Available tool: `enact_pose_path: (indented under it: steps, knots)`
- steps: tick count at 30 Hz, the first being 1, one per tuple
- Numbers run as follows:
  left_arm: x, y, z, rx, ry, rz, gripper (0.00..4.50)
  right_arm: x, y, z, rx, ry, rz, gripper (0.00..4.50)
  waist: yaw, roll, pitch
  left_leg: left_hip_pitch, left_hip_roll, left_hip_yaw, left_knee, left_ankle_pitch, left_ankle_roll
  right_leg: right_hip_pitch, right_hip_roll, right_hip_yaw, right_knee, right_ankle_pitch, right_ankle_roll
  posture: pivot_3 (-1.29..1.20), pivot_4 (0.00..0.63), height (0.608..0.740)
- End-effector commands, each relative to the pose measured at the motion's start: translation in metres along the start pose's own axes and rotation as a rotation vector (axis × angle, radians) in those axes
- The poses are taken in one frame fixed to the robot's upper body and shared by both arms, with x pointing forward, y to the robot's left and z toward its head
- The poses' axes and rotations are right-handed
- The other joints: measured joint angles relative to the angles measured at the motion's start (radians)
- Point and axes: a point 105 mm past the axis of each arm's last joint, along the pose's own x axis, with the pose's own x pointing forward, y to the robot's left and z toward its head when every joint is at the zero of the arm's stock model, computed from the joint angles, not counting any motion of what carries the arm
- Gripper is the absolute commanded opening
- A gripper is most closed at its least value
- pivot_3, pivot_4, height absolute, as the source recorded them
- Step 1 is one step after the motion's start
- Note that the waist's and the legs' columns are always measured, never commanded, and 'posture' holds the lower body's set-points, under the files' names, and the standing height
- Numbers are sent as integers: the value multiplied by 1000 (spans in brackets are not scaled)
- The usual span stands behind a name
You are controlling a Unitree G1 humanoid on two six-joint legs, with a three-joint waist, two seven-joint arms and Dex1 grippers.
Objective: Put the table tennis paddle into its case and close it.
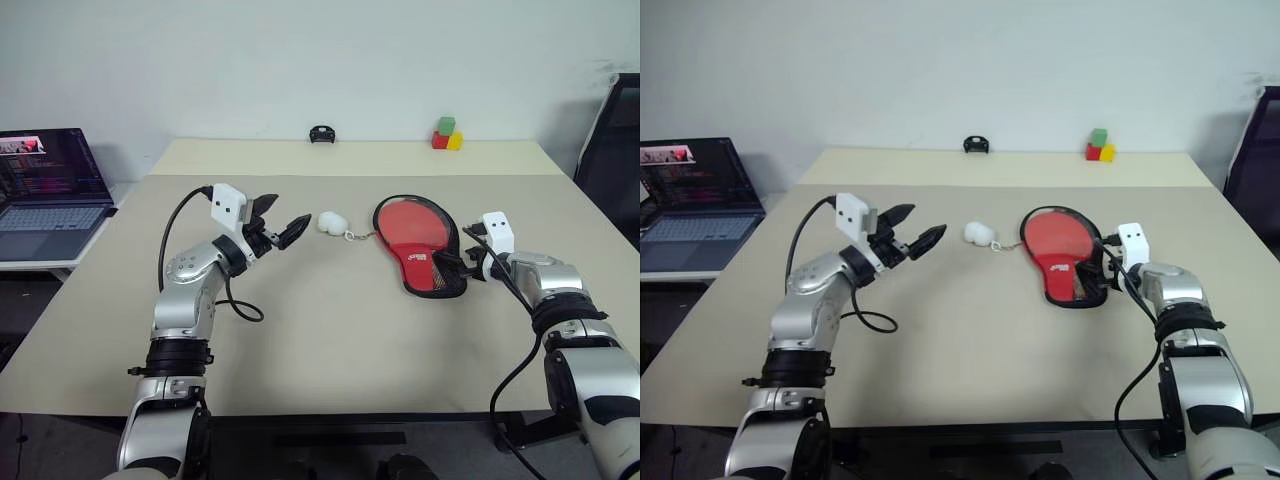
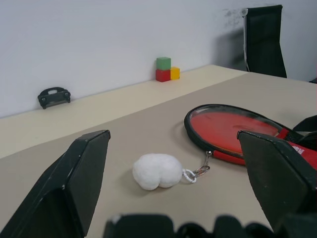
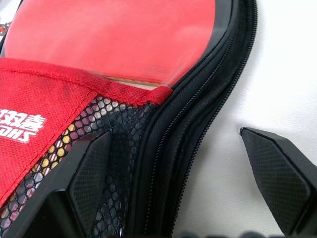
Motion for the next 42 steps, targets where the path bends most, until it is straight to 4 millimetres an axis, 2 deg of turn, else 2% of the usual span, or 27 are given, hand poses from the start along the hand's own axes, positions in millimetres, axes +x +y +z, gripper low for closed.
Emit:
enact_pose_path:
  steps: [1, 8, 13, 15, 19, 21, 25, 29, 36, 42]
  knots:
    - [-1, 2, 18, 53, -48, -3, 4500, 9, 14, 4, -29, 7, 42, 3900, -2, 0, 0, 0, 0, 0, 0, 0, 0, 0, 0, 0, 0, 0, 0, 0, 150, 740]
    - [-12, 6, 11, 61, -16, 9, 4500, 17, 25, 1, 20, 12, 75, 1602, -17, 0, 0, 2, 0, 1, 0, 0, 0, 1, 0, 0, 1, 0, -1, 0, 150, 740]
    - [-31, 8, -1, 60, 48, -11, 4500, 18, 40, 3, 79, -3, 149, 150, -20, 0, 0, 2, 1, 0, 0, 0, 0, 1, 0, 1, 1, 1, -1, 0, 150, 740]
    - [-39, 5, -6, 47, 77, -43, 4500, 17, 46, 2, 88, -6, 173, 66, -21, 0, 0, 2, 1, 0, 0, 0, 0, 1, 0, 1, 1, 1, -1, 0, 150, 740]
    - [-82, -20, -24, -61, 218, -239, 4500, 4, 88, 3, 161, -24, 316, 66, -29, 1, -1, 1, 3, 0, -4, -1, -1, -1, 1, 2, -1, 0, -1, 0, 150, 740]
    - [-94, -30, -27, -86, 268, -312, 4500, -3, 106, 1, 192, -22, 356, 66, -29, 1, -1, 1, 3, 0, -8, -1, -1, -2, 1, 2, -2, 0, -2, 0, 150, 740]
    - [-112, -40, -30, -104, 346, -393, 4500, -13, 138, -8, 217, 2, 418, 66, -25, 1, 0, 1, 3, -1, -11, 0, -2, -4, 1, 1, -1, -1, -3, 0, 150, 740]
    - [-121, -45, -30, -118, 389, -437, 4500, -23, 164, -21, 235, 34, 473, 66, -23, 1, 0, 2, 3, -1, -12, 0, -2, -4, 0, 1, -1, -1, -4, 0, 150, 740]
    - [-130, -55, -30, -139, 427, -484, 4500, -43, 179, -47, 263, 93, 486, 66, -19, 1, 0, 2, 2, -2, -12, 0, -2, -3, 0, 0, -2, -1, -4, 0, 150, 740]
    - [-136, -60, -33, -157, 447, -494, 4500, -76, 167, -74, 328, 150, 402, 66, -7, 1, 0, 2, 2, -3, -12, 0, -2, -3, 0, 0, -2, -2, -4, 0, 150, 740]
